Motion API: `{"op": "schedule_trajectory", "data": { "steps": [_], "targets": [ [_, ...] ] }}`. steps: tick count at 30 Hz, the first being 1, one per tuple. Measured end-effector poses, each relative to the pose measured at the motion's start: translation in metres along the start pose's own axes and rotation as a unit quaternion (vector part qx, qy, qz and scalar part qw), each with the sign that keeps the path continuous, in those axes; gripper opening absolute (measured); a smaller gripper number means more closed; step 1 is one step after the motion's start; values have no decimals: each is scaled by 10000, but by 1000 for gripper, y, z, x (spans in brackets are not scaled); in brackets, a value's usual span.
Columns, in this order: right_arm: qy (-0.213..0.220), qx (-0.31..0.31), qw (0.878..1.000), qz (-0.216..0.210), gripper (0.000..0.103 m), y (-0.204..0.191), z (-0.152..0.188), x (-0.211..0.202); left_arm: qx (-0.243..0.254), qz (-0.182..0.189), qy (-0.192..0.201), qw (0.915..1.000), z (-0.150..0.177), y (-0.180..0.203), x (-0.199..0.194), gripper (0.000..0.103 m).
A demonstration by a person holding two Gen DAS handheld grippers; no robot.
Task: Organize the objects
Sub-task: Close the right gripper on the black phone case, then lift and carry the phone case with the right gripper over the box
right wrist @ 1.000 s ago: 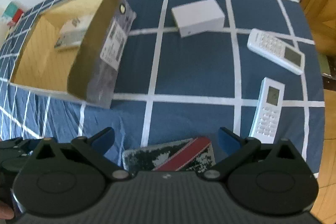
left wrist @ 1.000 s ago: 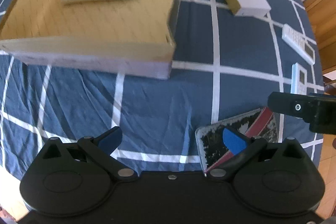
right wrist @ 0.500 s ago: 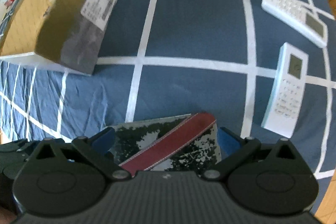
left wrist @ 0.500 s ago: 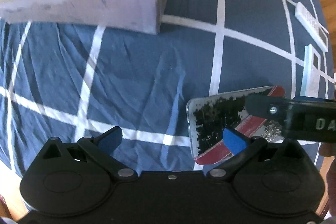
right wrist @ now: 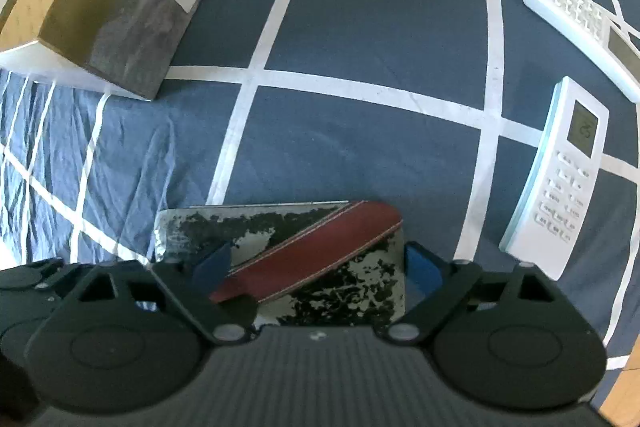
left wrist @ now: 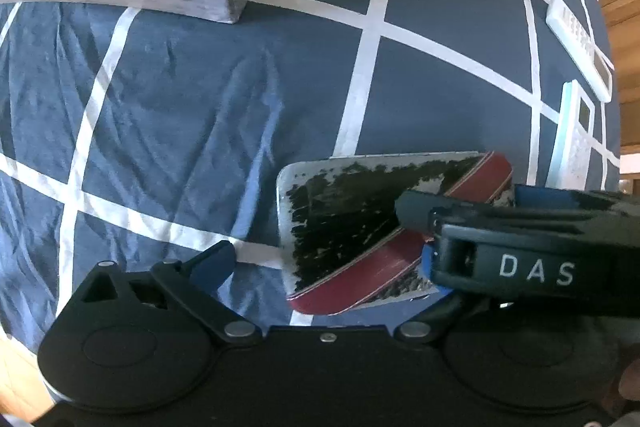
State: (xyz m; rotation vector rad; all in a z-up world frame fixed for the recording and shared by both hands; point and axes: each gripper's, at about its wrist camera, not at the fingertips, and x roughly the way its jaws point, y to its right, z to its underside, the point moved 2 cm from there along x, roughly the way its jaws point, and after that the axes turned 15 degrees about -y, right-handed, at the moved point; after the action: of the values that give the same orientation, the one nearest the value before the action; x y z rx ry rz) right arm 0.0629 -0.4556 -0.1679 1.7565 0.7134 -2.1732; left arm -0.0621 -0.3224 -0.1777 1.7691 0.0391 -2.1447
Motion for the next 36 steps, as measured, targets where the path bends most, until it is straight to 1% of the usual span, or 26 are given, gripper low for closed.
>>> {"op": "schedule_trajectory", "data": {
  "steps": [2, 7, 10, 12, 20, 26, 36],
  "targets": [
    [-19, 5, 10000, -44, 88, 2, -1, 0, -10, 1, 32, 10000, 0, 3, -1, 96],
    [-43, -16, 9999, -103, 87, 4, -4, -1, 43, 102, 72, 9999, -4, 9, -5, 84],
    [-26, -9, 9999, -119, 85, 6, -3, -2, 52, 104, 78, 9999, -6, 11, -5, 83],
    [-20, -13, 9999, -107, 82, 6, -3, -2, 73, 78, 88, 9999, -8, 13, -4, 83],
    [69, 66, 9997, -245, 80, 6, 0, -11, 112, -84, 125, 9998, -7, 20, -10, 83],
    [297, 45, 9989, -350, 80, -4, 0, -35, 142, -207, 333, 9991, -5, 20, -38, 83],
    [848, -4, 9949, -540, 80, -36, -14, -88, 210, -427, 885, 9949, -11, 12, -104, 83]
  ]
}}
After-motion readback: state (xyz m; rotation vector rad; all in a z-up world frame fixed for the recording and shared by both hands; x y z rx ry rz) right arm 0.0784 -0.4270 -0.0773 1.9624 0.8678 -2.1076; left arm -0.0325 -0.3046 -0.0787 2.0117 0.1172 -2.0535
